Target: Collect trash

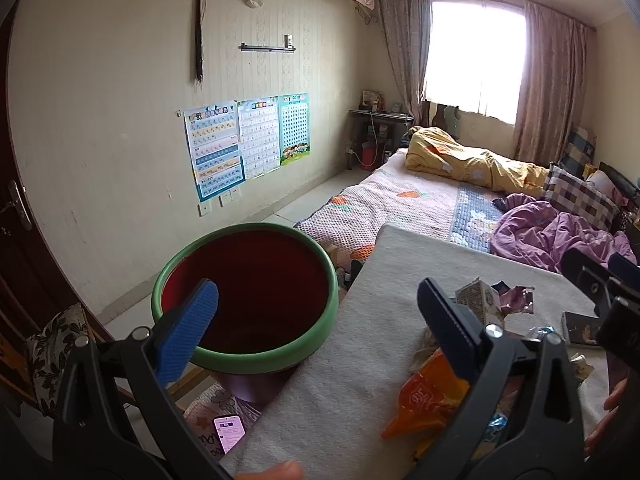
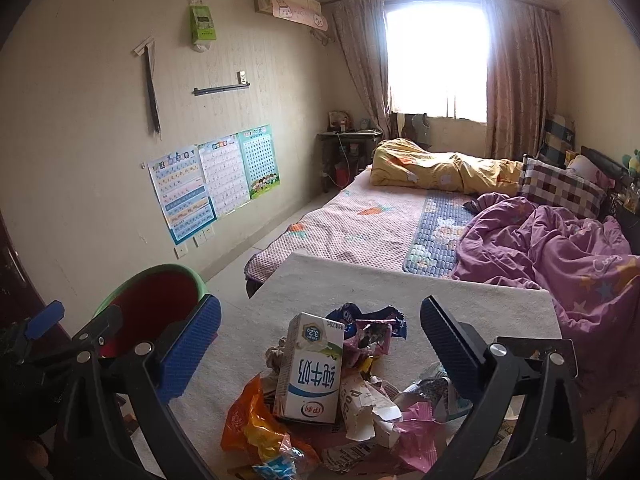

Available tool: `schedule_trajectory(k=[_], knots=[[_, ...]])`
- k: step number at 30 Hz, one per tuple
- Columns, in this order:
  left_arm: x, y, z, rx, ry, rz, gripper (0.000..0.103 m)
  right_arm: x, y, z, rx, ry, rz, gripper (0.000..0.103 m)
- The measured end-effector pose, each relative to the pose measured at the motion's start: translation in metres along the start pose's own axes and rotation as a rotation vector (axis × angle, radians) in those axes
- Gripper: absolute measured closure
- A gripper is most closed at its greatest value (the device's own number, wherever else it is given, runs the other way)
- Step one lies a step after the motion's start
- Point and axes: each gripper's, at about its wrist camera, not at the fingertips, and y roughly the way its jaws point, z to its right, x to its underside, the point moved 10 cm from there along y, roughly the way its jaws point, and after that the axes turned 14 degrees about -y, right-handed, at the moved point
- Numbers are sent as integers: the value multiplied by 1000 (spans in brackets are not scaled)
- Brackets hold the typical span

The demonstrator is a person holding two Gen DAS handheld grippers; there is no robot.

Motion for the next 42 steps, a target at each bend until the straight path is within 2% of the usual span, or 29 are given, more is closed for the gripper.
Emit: schedule_trajectory(k=[14,29,37,42], knots=[[-2,6,-1,-24,5,-6,5,1,-5,13,-67,135,42,7],[-2,7,0,-28,1,-3,5,-8,-14,18,-97,197,84,7],[-2,7,-1,-26,2,-1,5,-10,-15,9,-31,70,62,7],[-3,4,1,-17,18,4,5,-8,-16,10,-34,101,69,7]])
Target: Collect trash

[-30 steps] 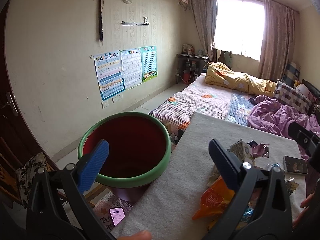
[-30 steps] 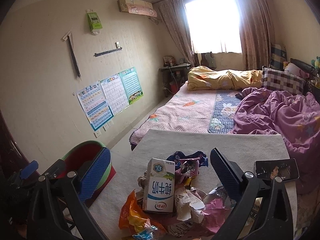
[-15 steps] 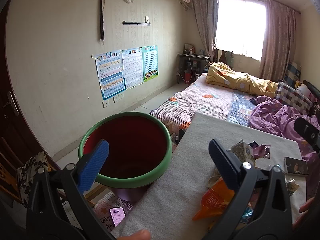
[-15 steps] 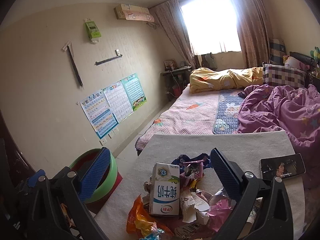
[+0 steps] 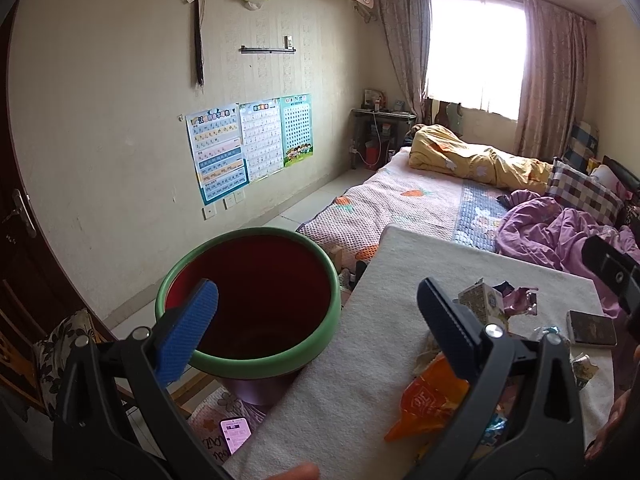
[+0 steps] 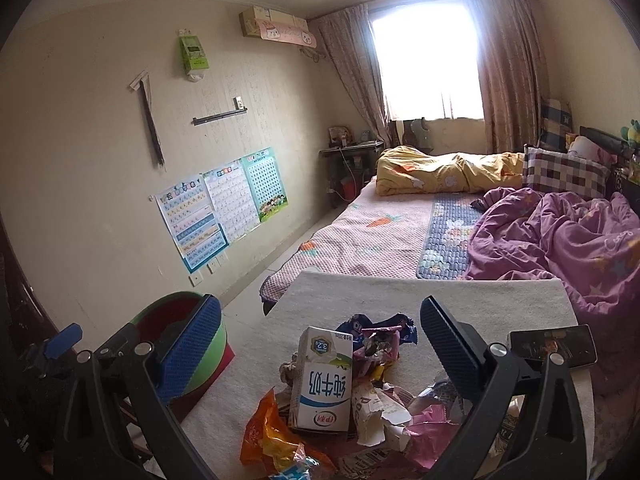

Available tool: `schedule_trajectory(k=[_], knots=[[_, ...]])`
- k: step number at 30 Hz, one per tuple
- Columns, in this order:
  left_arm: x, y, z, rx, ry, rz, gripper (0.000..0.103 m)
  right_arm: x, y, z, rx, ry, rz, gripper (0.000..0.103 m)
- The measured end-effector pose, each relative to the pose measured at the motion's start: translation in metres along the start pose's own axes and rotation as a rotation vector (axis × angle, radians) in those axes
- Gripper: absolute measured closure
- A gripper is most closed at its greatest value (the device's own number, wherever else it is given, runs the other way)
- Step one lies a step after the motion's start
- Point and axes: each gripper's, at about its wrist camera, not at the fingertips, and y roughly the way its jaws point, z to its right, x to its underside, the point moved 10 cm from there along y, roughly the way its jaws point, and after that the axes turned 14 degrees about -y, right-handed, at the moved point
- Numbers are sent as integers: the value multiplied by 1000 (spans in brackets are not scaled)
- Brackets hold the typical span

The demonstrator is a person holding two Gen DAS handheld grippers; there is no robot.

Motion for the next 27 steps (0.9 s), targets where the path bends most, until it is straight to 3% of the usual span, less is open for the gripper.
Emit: schedule_trajectory(k=[27], knots=[[0,-2,2,8,1,0,5,10,7,-7,-3,-55,-38,7]])
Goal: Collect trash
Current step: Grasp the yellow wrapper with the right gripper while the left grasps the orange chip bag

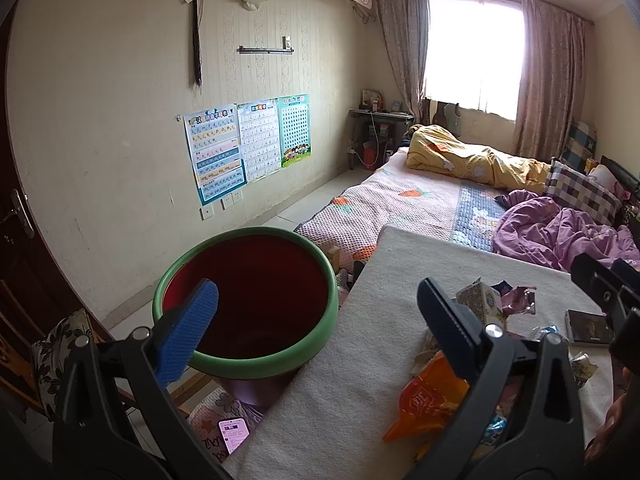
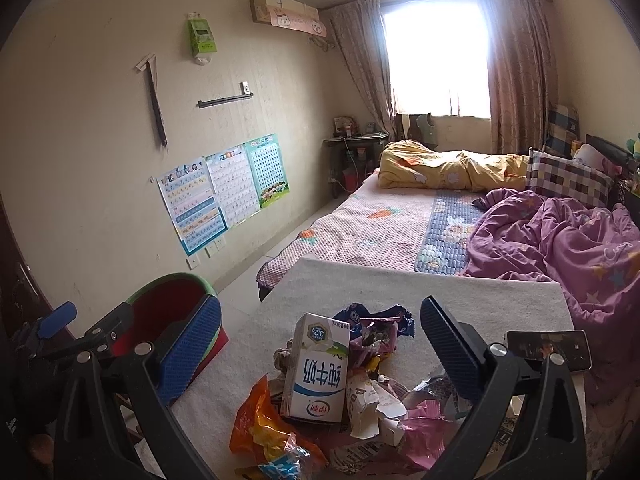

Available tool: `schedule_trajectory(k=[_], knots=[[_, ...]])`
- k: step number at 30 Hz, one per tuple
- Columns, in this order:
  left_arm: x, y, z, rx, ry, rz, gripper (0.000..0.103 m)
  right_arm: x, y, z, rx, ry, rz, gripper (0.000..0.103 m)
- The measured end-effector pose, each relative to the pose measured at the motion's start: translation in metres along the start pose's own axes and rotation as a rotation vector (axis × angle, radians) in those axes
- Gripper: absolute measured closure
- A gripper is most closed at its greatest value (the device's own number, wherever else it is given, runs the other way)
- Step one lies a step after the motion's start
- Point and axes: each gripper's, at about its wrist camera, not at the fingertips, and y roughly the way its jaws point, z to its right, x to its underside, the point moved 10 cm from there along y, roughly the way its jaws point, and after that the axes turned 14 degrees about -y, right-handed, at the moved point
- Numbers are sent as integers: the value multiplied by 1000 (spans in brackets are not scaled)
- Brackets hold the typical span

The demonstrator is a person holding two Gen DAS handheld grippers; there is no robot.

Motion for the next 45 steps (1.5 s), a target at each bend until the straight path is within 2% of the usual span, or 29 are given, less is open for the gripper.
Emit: schedule_trajectory(k=[6,9,12,14,17,20,23,30,31,32,34,35,36,37,38,39,42,45], knots=[[5,1,2,37,-2,-21,5,9,5,5,-16,6,-41,7],[18,4,10,105,8,-78,5,17,5,12,-23,-13,-70,7],[41,3,22,188,57,-137,5,32,8,11,-80,-44,-126,7],[62,10,28,205,102,-188,5,49,10,8,-129,-63,-179,7],[94,30,31,235,90,-313,6,79,8,-4,-252,-47,-260,11],[111,46,34,282,82,-376,6,105,-1,-25,-407,-34,-313,11],[115,54,36,351,50,-410,6,134,-11,-50,-544,-79,-388,11],[113,55,43,368,47,-418,6,187,4,-87,-610,-185,-513,12],[114,55,43,369,43,-425,6,193,6,-92,-620,-198,-526,14],[115,55,43,369,45,-430,6,199,6,-95,-633,-204,-535,22],[118,57,45,365,65,-441,6,201,5,-97,-663,-175,-526,24],[120,56,45,365,75,-444,6,201,3,-97,-677,-161,-518,30],[120,55,46,369,82,-444,6,201,1,-98,-699,-146,-507,53],[120,52,48,380,85,-447,6,196,-3,-93,-735,-116,-503,55],[121,50,51,392,90,-452,6,193,-5,-91,-760,-92,-497,69],[121,48,54,398,98,-454,6,190,-9,-87,-770,-90,-491,78],[126,48,63,406,122,-465,6,187,-21,-73,-754,-110,-473,82],[140,52,75,414,147,-512,6,187,-28,-59,-731,-93,-469,82]])
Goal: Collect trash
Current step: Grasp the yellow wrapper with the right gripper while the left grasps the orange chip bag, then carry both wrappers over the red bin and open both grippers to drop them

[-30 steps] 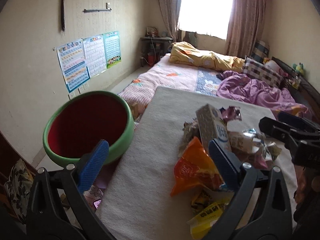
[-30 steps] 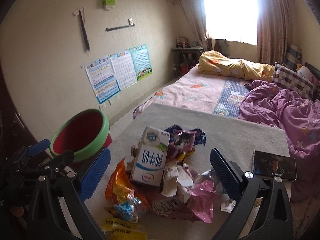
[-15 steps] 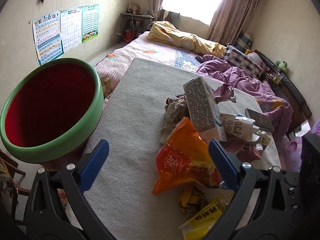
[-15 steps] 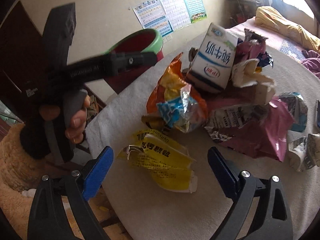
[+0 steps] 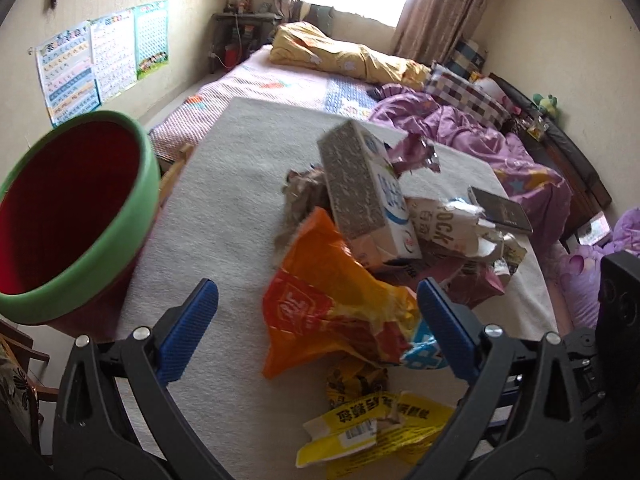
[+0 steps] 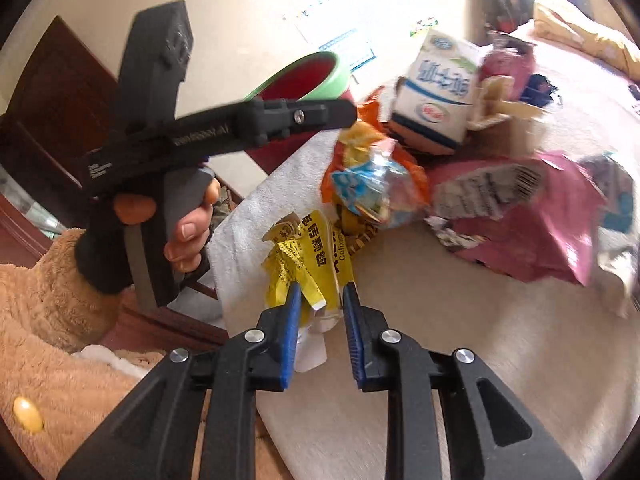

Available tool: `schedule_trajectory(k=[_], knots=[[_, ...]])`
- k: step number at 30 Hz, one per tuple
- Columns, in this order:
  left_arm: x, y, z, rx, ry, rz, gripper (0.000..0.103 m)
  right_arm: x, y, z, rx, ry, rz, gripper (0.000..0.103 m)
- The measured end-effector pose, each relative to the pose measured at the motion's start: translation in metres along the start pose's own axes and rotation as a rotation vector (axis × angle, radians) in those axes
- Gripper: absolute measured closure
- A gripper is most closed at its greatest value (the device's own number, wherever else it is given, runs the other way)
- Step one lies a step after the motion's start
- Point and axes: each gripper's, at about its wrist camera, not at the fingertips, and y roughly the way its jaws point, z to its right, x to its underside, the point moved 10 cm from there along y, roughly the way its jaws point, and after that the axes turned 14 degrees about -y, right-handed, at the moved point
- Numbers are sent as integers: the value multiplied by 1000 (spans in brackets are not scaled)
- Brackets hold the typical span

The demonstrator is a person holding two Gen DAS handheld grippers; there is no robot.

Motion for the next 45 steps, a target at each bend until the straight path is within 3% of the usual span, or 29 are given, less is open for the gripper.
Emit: schedule_trajectory(k=[4,6,10,17,22,24,26,29,31,33,34,37,41,43,44,45], knots=[[6,20,8,-16,21,-47,6,3,-16,-4,10,6,13,83],[8,24,11,1,11,-72,17,3,-18,-7,17,-5,14,83],[7,15,15,18,18,-50,23,-4,-19,-12,31,-11,42,83],[-14,-26,5,23,-16,72,24,-27,-36,-11,48,-10,133,86],[-42,-60,-14,-15,-74,193,24,-57,-49,-13,75,-11,201,88],[-52,-73,-30,-35,-105,232,24,-68,-50,-16,79,-17,217,103],[-58,-82,-46,-55,-124,256,24,-81,-48,-16,90,-17,220,102],[-68,-90,-70,-75,-133,269,23,-91,-43,-15,165,-53,166,102],[-71,-93,-83,-79,-136,272,23,-83,-35,-18,221,-111,85,90],[-74,-93,-96,-72,-152,265,23,-73,-23,-27,272,-184,6,35],[-76,-91,-101,-67,-158,258,23,-67,-15,-31,272,-205,-25,32],[-82,-87,-110,-53,-153,246,23,-40,17,-24,243,-156,-133,33],[-88,-84,-112,-25,-134,241,23,-16,48,-27,131,22,-175,33],[-91,-83,-115,-21,-119,238,23,-4,62,-22,145,71,-228,43],[-92,-82,-117,-22,-110,237,23,1,68,-20,129,103,-244,57],[-92,-82,-120,-24,-105,237,23,1,69,-18,132,122,-236,56]])
